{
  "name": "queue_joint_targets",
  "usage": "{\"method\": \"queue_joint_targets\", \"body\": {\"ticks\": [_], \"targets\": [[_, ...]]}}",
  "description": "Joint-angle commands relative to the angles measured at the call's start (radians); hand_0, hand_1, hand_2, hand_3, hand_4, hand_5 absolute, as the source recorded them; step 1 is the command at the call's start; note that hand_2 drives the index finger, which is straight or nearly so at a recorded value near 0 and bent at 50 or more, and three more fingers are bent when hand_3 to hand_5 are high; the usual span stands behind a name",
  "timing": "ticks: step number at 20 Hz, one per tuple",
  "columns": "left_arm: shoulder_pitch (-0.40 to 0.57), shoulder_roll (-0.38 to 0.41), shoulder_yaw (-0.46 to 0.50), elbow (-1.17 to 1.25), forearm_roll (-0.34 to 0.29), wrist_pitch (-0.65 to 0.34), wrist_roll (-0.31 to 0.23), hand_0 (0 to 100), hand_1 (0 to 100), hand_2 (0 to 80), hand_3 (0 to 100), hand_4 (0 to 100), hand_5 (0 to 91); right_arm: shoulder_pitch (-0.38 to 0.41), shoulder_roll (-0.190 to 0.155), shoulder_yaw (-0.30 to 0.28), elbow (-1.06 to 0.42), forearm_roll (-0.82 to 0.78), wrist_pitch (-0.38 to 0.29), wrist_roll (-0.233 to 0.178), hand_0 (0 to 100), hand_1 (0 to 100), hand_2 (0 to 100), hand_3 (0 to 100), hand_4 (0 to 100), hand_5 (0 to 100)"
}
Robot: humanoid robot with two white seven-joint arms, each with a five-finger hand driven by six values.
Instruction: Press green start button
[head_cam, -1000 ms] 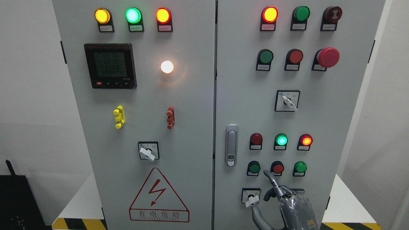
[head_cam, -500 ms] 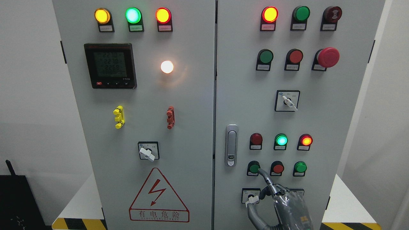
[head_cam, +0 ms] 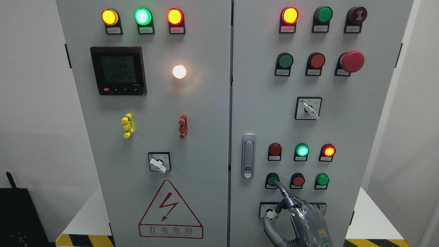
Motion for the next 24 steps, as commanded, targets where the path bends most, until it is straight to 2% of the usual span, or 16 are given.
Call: {"method": "queue_joint_targets", "body": {"ticks": [1,14,21,24], "targets": [[0.000,0.000,0.000,0.000,0.000,0.000,0.000,12,56,0.0,0,0,0.0,-0.014,0.000,0.005,0.045,0.000,0.001,0.000,54,35,0,63,62,57],[0.000,0.000,0.000,0.000,0.000,0.000,0.000,12,56,0.0,0,0,0.0,-0.020,0.002,0.003,0.051,-0.003,-0.001,-0.002,54,35,0,63,62,57],[0.000,0.000,0.000,0.000,0.000,0.000,0.000,12,56,0.0,0,0,0.0,-0.014,0.002,-0.008,0.022,-0.009,-0.039,-0.007,55,35,0,64,62,57],[0.000,0.000,0.000,0.000,0.000,0.000,0.000,12,56,0.0,0,0,0.0,-0.004,0.002,-0.011,0.005,-0.012,-0.055,-0.020,58,36,0,64,62,57]]}}
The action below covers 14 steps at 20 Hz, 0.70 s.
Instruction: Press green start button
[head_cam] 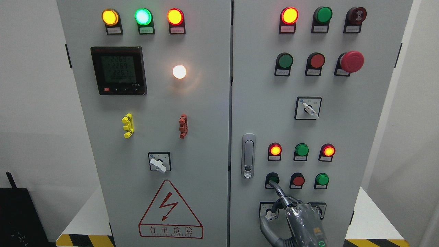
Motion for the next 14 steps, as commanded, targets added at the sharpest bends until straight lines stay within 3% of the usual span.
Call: {"method": "queue_joint_targets", "body": {"ticks": [1,9,14], "targets": [[0.000,0.000,0.000,0.000,0.000,0.000,0.000,12,56,0.0,0,0,0.0,0.015,0.001,-0.009,-0.033,-0.009,-0.015,-0.019,59,36,0,65,62,57],[0.000,0.000,0.000,0.000,0.000,0.000,0.000,12,56,0.0,0,0,0.0,0.067,0.001,-0.006,-0.088,-0.110,-0.032,-0.008,69,38,0,65,61,55],[0.000,0.000,0.000,0.000,0.000,0.000,0.000,12,56,0.0,0,0,0.0,0.086,0.001,0.002,-0.105,-0.245,-0.002,0.013,73,37,0,63,59,51]]}}
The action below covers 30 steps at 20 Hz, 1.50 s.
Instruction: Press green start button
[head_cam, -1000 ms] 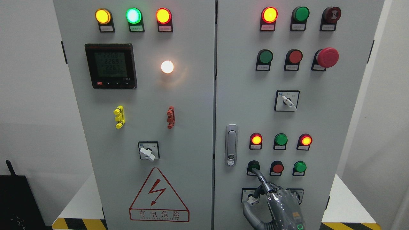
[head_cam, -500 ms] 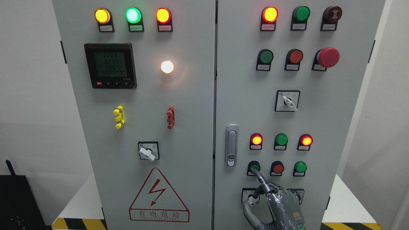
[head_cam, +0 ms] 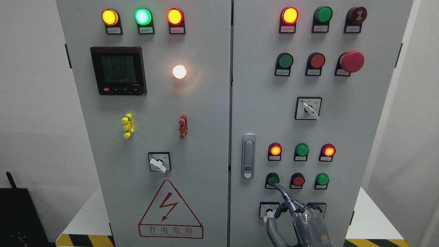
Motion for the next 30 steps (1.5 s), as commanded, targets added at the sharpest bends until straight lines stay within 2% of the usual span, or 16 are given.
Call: {"method": "queue_joint_targets", "body": {"ticks": [1,6,8,9,11,12,13,16,18,19,21,23,25,27,30], "targets": [[0.000,0.000,0.000,0.000,0.000,0.000,0.000,12,56,0.0,0,0,0.0,0.029,0.000,0.007,-0.063,-0.122,0.031,0.017,74,37,0,63,58,51],[0.000,0.000,0.000,0.000,0.000,0.000,0.000,12,56,0.0,0,0,0.0,0.063,0.000,0.040,-0.093,-0.277,0.082,0.024,75,35,0,59,54,43],[0.000,0.000,0.000,0.000,0.000,0.000,0.000,12,56,0.0,0,0,0.0,0.086,0.000,0.060,-0.110,-0.346,0.099,0.044,76,35,0,56,51,39],[0.000,0.000,0.000,0.000,0.000,0.000,0.000,12,56,0.0,0,0,0.0,0.098,0.000,0.066,-0.127,-0.379,0.111,0.059,76,34,0,51,47,36],[0.000,0.000,0.000,0.000,0.000,0.000,0.000,12,56,0.0,0,0,0.0,0.117,0.000,0.075,-0.147,-0.456,0.149,0.066,77,33,0,47,43,31],[0.000,0.000,0.000,0.002,0.000,0.000,0.000,12,56,0.0,0,0,0.0,0.121,0.000,0.084,-0.153,-0.491,0.163,0.066,78,32,0,40,37,26],[0.001,0.000,0.000,0.000,0.000,0.000,0.000,12,56,0.0,0,0,0.0,0.129,-0.001,0.092,-0.161,-0.522,0.177,0.067,78,31,0,40,36,26],[0.000,0.000,0.000,0.000,0.000,0.000,0.000,12,56,0.0,0,0,0.0,0.156,-0.004,0.109,-0.191,-0.611,0.211,0.076,77,27,0,24,20,12],[0.000,0.000,0.000,0.000,0.000,0.000,0.000,12,56,0.0,0,0,0.0,0.181,-0.004,0.132,-0.225,-0.665,0.249,0.102,73,24,0,16,11,2],[0.000,0.000,0.000,0.000,0.000,0.000,0.000,12,56,0.0,0,0,0.0,0.190,-0.006,0.136,-0.242,-0.692,0.272,0.109,72,23,0,15,8,0],[0.000,0.000,0.000,0.000,0.000,0.000,0.000,12,56,0.0,0,0,0.0,0.198,-0.006,0.138,-0.262,-0.746,0.292,0.112,65,21,0,10,0,0],[0.000,0.000,0.000,0.000,0.000,0.000,0.000,12,56,0.0,0,0,0.0,0.199,-0.008,0.142,-0.267,-0.780,0.295,0.113,62,20,0,6,0,0],[0.000,0.000,0.000,0.000,0.000,0.000,0.000,12,56,0.0,0,0,0.0,0.203,-0.008,0.149,-0.277,-0.809,0.305,0.136,58,19,0,0,0,0],[0.000,0.000,0.000,0.000,0.000,0.000,0.000,12,56,0.0,0,0,0.0,0.216,-0.008,0.150,-0.291,-0.843,0.317,0.155,57,18,0,0,0,0],[0.000,0.000,0.000,0.000,0.000,0.000,0.000,12,56,0.0,0,0,0.0,0.239,-0.009,0.152,-0.304,-0.872,0.326,0.158,52,18,0,0,0,0]]}}
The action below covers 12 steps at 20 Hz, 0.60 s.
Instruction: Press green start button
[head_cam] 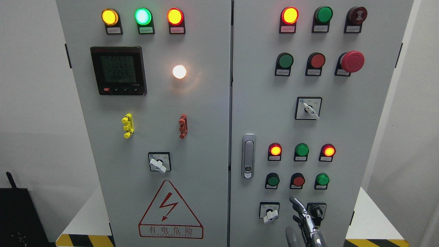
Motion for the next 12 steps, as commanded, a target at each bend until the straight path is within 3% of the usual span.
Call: {"method": "queue_joint_targets", "body": {"ticks": [1,12], "targets": [[0.000,0.000,0.000,0.000,0.000,0.000,0.000,12,56,0.0,0,0,0.0,0.045,-0.004,0.033,-0.077,-0.083,0.010,0.010,50,18,0,0,0,0],[0.000,0.000,0.000,0.000,0.000,0.000,0.000,12,56,0.0,0,0,0.0,0.075,-0.001,0.043,-0.094,-0.085,0.015,0.010,43,17,0,0,0,0]]}}
